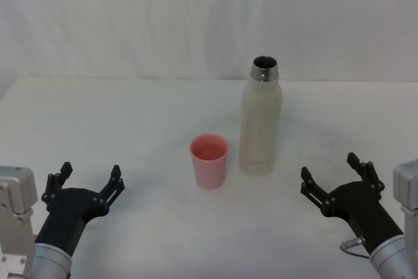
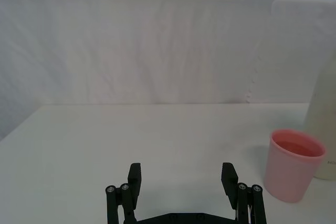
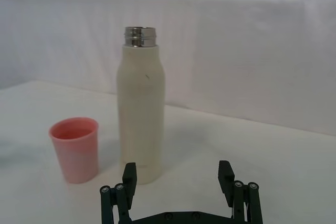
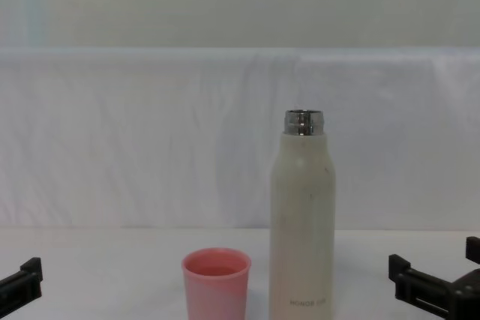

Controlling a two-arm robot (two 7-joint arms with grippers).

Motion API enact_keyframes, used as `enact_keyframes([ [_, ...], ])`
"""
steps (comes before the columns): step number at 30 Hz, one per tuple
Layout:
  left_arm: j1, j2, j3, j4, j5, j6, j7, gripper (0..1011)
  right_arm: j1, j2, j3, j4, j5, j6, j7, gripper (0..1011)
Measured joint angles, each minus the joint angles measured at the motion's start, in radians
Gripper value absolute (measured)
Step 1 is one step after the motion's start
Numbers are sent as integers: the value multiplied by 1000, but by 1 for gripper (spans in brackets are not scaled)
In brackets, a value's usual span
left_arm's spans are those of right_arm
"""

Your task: Grasp the thermos with one hand and pour water into the cup lid.

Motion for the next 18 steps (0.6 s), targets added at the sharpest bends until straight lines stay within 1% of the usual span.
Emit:
enact_keyframes([
  [4,0,0,0,0,0,0,0,1001,19,0,7,0,19,28,46,1001],
  [8,0,0,0,0,0,0,0,1001,37,3,7,7,31,49,74,1001],
  [14,0,0,0,0,0,0,0,1001,91,7,-3,39,56,90,117,1001],
  [18,0,0,0,0,0,0,0,1001,123,7,-12,63,68,106,130,1001],
])
